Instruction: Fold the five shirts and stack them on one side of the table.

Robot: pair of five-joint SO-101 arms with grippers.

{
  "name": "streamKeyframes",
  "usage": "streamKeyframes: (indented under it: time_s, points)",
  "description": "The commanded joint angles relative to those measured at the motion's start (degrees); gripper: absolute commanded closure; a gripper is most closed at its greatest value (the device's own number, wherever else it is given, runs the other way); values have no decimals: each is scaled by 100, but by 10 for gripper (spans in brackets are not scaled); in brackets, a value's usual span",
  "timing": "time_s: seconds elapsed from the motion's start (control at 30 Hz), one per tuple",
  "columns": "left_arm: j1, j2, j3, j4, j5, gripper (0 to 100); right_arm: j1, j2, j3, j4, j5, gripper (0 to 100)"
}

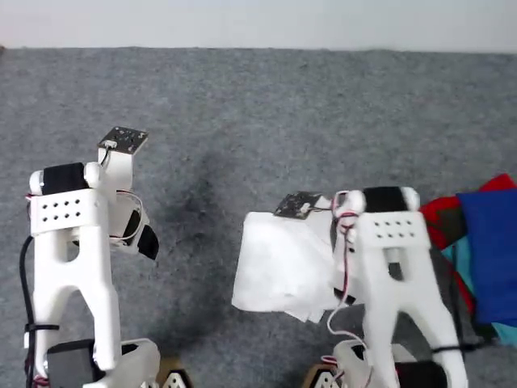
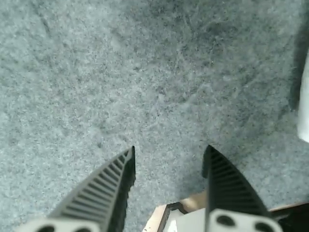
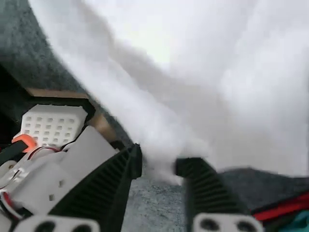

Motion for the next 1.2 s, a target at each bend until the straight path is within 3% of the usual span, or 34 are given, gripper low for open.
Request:
streamKeyframes:
  time_s: [0.0, 0.3, 0.4, 0.5, 0.63, 0.73, 0.87, 1.03, 1.17]
  points:
    - [9, -202, -13, 167, -70, 779, 101, -435, 9, 207, 70, 719]
    - [-26, -202, -13, 167, -70, 779, 409, -1007, 18, 198, 70, 796]
    - [-18, -202, -13, 167, -70, 779, 462, -927, 176, -391, -35, 791]
    - [-9, -202, -13, 167, -70, 779, 418, -567, 316, -1042, -747, 730]
    - [-26, -202, -13, 167, -70, 779, 409, -4, 167, -1367, -1697, 520]
    - [-9, -202, -13, 167, -70, 779, 418, 488, 132, -1516, -1925, 413]
    - [9, -202, -13, 167, -70, 779, 189, 1103, 123, -1552, -2374, 378]
    - [9, -202, -13, 167, -53, 779, -629, 1710, 123, -2035, -2734, 379]
    - [-35, -202, -13, 167, -44, 779, -699, 2352, -70, -2571, -2813, 380]
